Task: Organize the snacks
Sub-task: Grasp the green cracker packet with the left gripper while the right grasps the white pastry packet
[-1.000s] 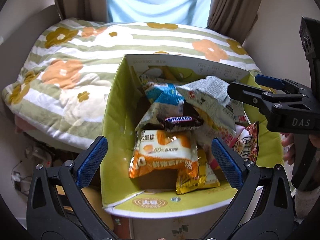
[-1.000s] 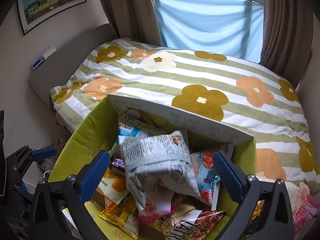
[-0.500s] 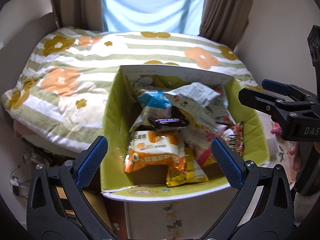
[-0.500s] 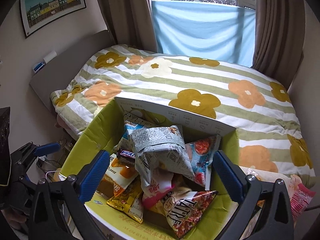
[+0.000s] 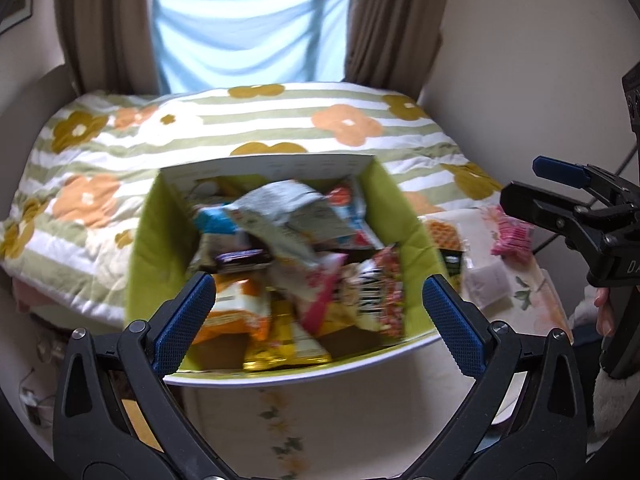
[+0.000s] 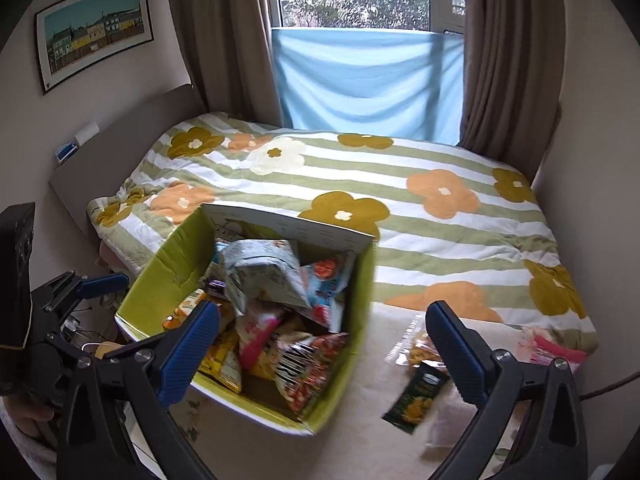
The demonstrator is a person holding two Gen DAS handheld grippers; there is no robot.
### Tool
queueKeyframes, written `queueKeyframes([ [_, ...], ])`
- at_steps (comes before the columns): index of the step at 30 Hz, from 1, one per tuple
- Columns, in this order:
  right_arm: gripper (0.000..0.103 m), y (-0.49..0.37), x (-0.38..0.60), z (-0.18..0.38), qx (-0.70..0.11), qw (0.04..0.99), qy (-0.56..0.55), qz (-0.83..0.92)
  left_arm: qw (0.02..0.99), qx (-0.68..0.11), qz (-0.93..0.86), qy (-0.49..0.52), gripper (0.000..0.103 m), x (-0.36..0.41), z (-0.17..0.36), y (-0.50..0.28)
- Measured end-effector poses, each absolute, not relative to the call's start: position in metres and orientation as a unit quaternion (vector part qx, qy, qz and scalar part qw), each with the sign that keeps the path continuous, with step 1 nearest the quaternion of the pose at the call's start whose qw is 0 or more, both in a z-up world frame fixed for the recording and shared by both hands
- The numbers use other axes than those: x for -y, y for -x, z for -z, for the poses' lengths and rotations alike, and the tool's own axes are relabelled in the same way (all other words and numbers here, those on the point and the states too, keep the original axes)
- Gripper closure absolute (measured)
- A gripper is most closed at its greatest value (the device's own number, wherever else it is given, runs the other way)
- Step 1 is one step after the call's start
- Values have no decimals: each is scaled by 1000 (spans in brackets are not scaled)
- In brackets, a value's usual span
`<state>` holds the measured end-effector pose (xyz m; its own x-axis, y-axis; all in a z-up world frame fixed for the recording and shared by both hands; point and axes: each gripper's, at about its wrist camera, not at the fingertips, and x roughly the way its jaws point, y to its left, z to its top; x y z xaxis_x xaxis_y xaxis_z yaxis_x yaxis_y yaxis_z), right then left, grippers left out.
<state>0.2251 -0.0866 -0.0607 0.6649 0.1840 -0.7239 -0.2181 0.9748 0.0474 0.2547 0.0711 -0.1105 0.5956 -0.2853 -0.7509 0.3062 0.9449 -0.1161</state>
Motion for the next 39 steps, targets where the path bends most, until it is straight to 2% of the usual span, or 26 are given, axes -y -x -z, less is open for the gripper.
queueKeyframes([
  [10, 0, -187, 193, 71, -392, 908, 74, -130, 889, -422, 174, -25, 0, 53, 114, -238],
  [20, 0, -176, 279, 107, -409, 886, 115, -183, 877, -457, 148, -18, 0, 154, 156, -241],
  [30, 0, -183, 297, 180, -456, 848, 141, -228, 836, -531, 128, -44, 1, 183, 231, -267],
  [35, 0, -189, 290, 209, -472, 826, 184, -245, 826, -536, 132, -111, 1, 202, 251, -272],
  [39, 0, -194, 287, 222, -478, 810, 209, -267, 820, -543, 135, -117, 1, 205, 262, -281],
])
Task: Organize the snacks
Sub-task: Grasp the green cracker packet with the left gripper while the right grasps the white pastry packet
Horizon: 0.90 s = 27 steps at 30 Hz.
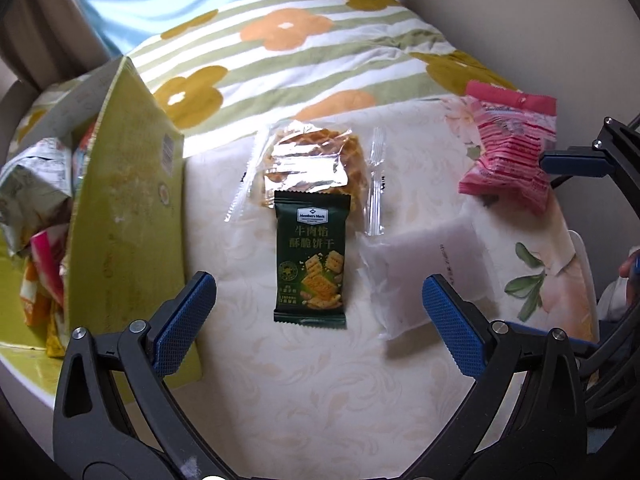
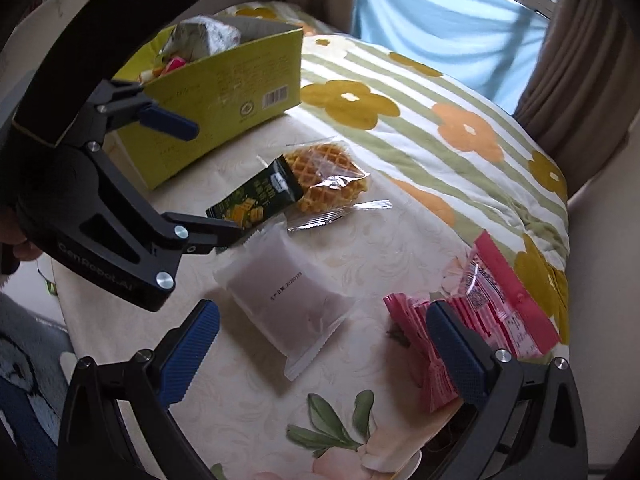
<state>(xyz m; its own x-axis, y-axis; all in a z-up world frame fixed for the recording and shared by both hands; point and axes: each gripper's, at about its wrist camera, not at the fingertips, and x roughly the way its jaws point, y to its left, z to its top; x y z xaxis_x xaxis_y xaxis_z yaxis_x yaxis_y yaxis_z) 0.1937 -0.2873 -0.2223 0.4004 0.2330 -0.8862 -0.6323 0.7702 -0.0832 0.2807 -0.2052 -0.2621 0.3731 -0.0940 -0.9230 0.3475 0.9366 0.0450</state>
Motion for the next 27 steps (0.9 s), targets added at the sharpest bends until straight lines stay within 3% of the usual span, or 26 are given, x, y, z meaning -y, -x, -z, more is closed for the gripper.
queueKeyframes([
  [9, 0, -215, 284, 249, -498, 779, 227, -307, 792, -592, 108, -104, 18, 199, 301, -310],
  [20, 0, -230, 266, 275, -508, 743, 248, -358, 784, -603, 111, -91, 21, 195, 315, -318],
  [27, 0, -233, 256, 283, -513, 726, 259, -378, 777, -614, 106, -86, 47, 189, 316, -316],
])
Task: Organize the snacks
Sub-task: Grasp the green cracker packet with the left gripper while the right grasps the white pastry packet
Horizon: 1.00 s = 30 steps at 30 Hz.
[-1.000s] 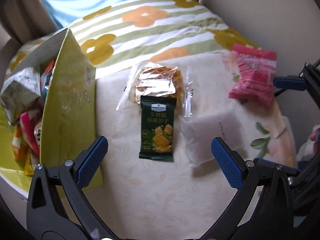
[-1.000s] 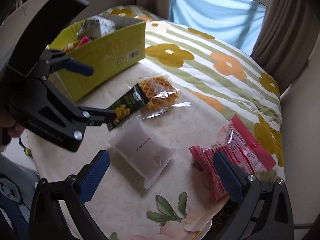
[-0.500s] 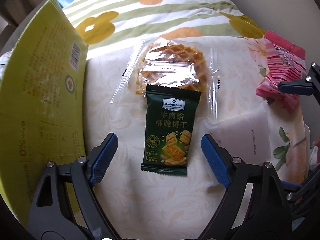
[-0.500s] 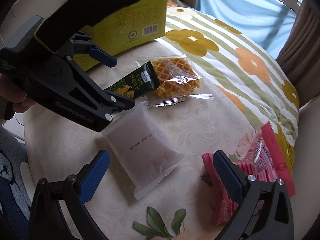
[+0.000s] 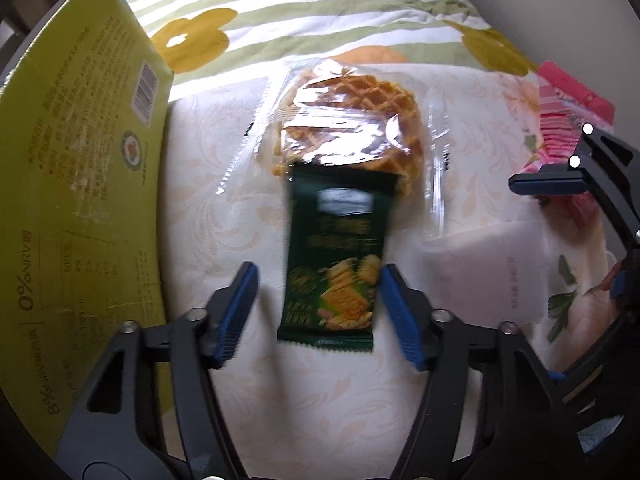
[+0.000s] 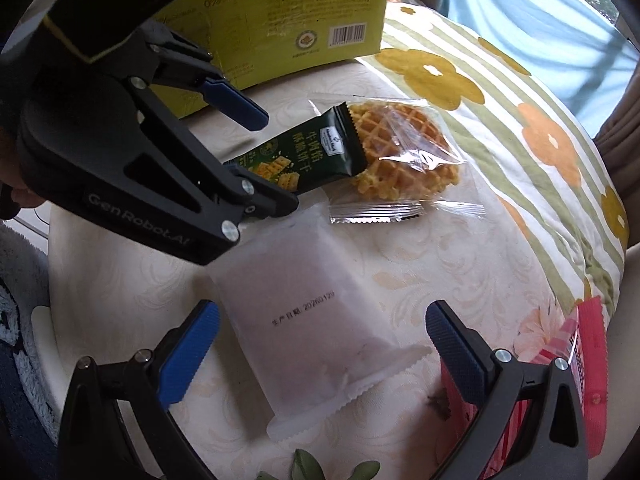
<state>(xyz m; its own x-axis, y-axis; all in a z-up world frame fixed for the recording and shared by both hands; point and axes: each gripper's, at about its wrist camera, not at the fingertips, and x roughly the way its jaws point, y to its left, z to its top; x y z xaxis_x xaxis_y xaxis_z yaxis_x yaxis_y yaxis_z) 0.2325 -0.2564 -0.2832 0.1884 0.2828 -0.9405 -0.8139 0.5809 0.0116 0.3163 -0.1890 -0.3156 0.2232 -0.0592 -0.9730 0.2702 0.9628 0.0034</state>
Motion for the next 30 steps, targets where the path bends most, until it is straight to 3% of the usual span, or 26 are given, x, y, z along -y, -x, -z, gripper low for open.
queueKeyframes([
  [17, 0, -240, 239, 295, -520, 705, 267, -400, 760, -633, 111, -91, 51, 190, 324, -317],
  [20, 1, -241, 234, 297, -521, 701, 274, -404, 759, -634, 115, -97, 62, 194, 322, -315],
  [22, 1, -241, 231, 298, -520, 698, 279, -405, 757, -633, 118, -107, 62, 197, 322, -314],
  [30, 21, -241, 225, 303, -521, 686, 299, -410, 761, -629, 122, -100, 62, 193, 317, -311],
])
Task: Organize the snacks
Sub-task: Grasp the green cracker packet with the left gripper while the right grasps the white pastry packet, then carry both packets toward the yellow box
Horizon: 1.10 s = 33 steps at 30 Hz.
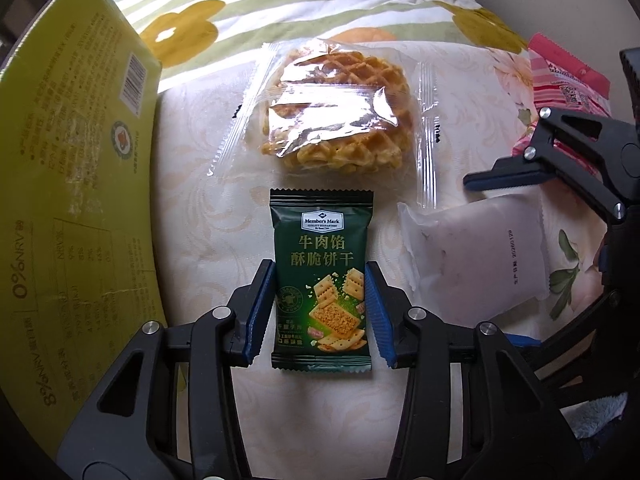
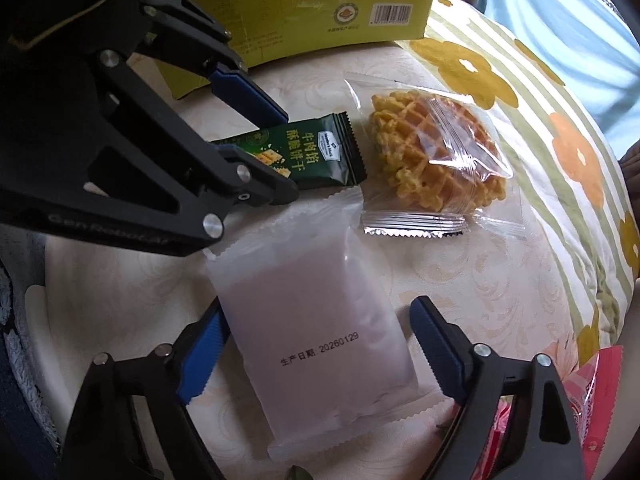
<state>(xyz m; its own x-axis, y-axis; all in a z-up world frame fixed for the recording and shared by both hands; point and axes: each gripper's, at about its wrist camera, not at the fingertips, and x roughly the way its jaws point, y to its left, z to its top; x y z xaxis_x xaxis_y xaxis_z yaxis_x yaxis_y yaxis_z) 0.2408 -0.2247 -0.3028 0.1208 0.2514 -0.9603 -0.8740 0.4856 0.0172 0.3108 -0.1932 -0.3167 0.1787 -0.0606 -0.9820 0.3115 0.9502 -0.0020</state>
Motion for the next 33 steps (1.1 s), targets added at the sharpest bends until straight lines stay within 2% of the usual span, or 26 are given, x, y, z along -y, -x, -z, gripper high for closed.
queueKeyframes([
  [3, 31, -236, 222, 302, -520, 686, 300, -410, 763, -626, 123, -98, 62, 191, 313, -309],
  [8, 37, -233, 222, 300, -522, 696, 287, -402, 766, -624, 124, -95, 62, 188, 310, -306],
  [20, 38, -228, 250, 268, -524, 744, 221, -351, 789, -595, 132, -79, 62, 188, 278, -286],
  [33, 38, -230, 276, 192, -504, 816, 146, -242, 846, -513, 136, -60, 62, 191, 192, -271],
])
